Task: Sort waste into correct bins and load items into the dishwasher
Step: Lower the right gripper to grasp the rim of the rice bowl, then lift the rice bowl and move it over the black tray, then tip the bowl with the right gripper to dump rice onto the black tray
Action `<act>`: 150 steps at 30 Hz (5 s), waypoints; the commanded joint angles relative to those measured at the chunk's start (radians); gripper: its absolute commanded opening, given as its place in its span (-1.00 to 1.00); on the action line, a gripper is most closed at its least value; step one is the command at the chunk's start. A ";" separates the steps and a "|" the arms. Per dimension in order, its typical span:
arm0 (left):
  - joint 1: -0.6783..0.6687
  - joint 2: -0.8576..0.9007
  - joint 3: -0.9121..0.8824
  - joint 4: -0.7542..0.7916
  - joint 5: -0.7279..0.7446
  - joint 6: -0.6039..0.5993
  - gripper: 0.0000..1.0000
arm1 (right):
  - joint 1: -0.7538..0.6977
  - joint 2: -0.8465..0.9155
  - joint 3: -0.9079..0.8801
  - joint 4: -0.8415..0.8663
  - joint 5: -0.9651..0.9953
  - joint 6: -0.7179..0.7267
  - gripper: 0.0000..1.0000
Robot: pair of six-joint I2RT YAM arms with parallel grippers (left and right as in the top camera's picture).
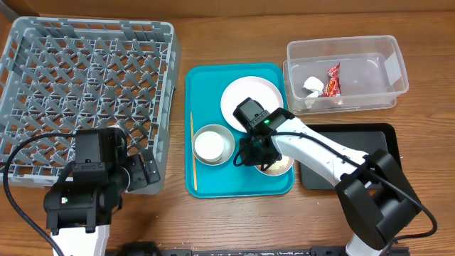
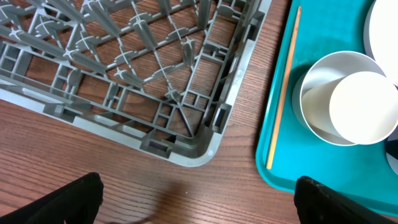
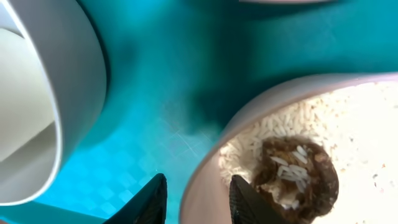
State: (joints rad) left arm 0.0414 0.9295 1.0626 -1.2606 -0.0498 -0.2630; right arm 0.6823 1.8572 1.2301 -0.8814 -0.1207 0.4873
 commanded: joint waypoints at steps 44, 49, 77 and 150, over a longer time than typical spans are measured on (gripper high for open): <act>0.005 -0.008 0.019 0.001 -0.006 0.005 1.00 | -0.485 -0.136 0.153 -0.227 -0.403 -0.140 -0.92; 0.005 -0.008 0.019 0.000 -0.006 0.005 1.00 | -0.621 -0.136 0.070 -0.192 -0.564 -0.243 -0.92; 0.005 -0.008 0.019 0.001 -0.005 0.005 1.00 | -1.289 -0.136 -0.260 -0.205 -1.338 -0.627 -0.92; 0.005 -0.008 0.019 0.009 -0.005 0.005 1.00 | -1.228 -0.137 -0.202 -0.553 -1.218 -1.094 -0.92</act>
State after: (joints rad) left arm 0.0414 0.9295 1.0630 -1.2530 -0.0498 -0.2630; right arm -0.5472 1.7470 1.0035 -1.4536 -1.3064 -0.7017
